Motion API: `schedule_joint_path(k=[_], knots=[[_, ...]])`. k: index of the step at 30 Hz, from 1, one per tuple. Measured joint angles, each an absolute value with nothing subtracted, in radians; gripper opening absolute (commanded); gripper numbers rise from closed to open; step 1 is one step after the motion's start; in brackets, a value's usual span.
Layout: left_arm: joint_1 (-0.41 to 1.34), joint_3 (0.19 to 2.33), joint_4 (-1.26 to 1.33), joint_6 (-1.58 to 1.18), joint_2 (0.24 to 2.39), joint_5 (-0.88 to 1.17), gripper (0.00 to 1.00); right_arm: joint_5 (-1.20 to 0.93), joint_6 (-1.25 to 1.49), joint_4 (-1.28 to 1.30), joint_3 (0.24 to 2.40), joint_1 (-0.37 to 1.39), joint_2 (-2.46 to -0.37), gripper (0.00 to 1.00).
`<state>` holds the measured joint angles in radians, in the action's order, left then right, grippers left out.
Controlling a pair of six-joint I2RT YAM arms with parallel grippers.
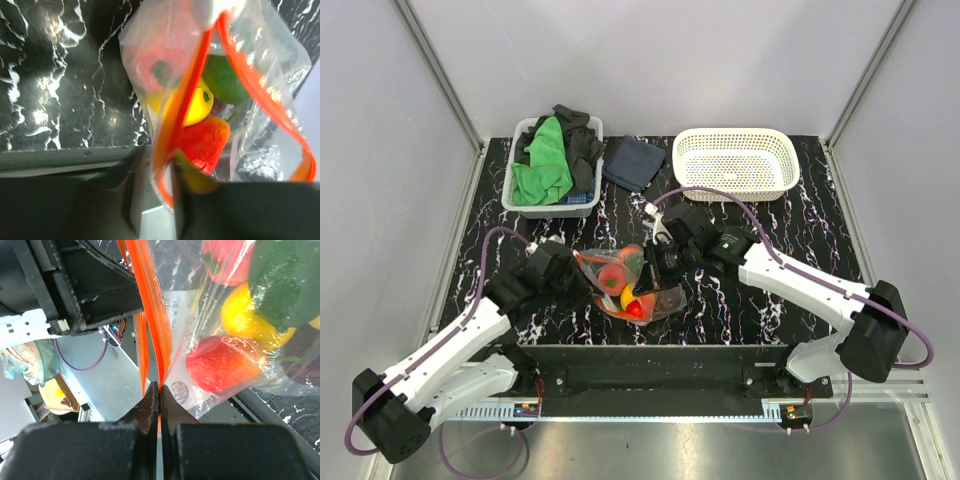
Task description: Open the zip-top bag and remove the fake food
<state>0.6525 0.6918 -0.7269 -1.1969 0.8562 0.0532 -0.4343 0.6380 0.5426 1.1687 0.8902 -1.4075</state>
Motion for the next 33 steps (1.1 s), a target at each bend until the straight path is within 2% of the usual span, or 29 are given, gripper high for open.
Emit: schedule_joint_path(k=[1, 6, 14, 20, 22, 27, 29, 33], knots=[[0.641, 0.693, -0.724, -1.17, 0.863, 0.057, 0.0, -0.431, 0.638, 0.543, 1.169, 0.891, -1.407, 0.0], [0.613, 0.801, -0.782, -1.016, 0.898, 0.069, 0.0, -0.427, 0.639, 0.544, 1.174, 0.891, -1.407, 0.0], [0.61, 1.172, -0.853, -0.809, 0.963, 0.094, 0.0, -0.378, 0.673, 0.546, 1.192, 0.891, -1.381, 0.0], [0.609, 1.201, -0.812, -0.765, 1.108, 0.215, 0.0, -0.302, 0.725, 0.535, 1.09, 0.882, -1.265, 0.0], [0.609, 1.18, -0.788, -0.756, 1.173, 0.256, 0.0, -0.296, 0.742, 0.533, 1.019, 0.862, -1.222, 0.05], [0.622, 1.104, -0.742, -0.739, 1.304, 0.369, 0.0, -0.298, 0.77, 0.56, 0.884, 0.821, -1.201, 0.24], [0.63, 1.09, -0.727, -0.738, 1.319, 0.403, 0.0, -0.289, 0.761, 0.616, 0.873, 0.82, -1.201, 0.34], [0.638, 1.088, -0.688, -0.742, 1.319, 0.458, 0.0, -0.25, 0.727, 0.723, 0.934, 0.82, -1.198, 0.44]])
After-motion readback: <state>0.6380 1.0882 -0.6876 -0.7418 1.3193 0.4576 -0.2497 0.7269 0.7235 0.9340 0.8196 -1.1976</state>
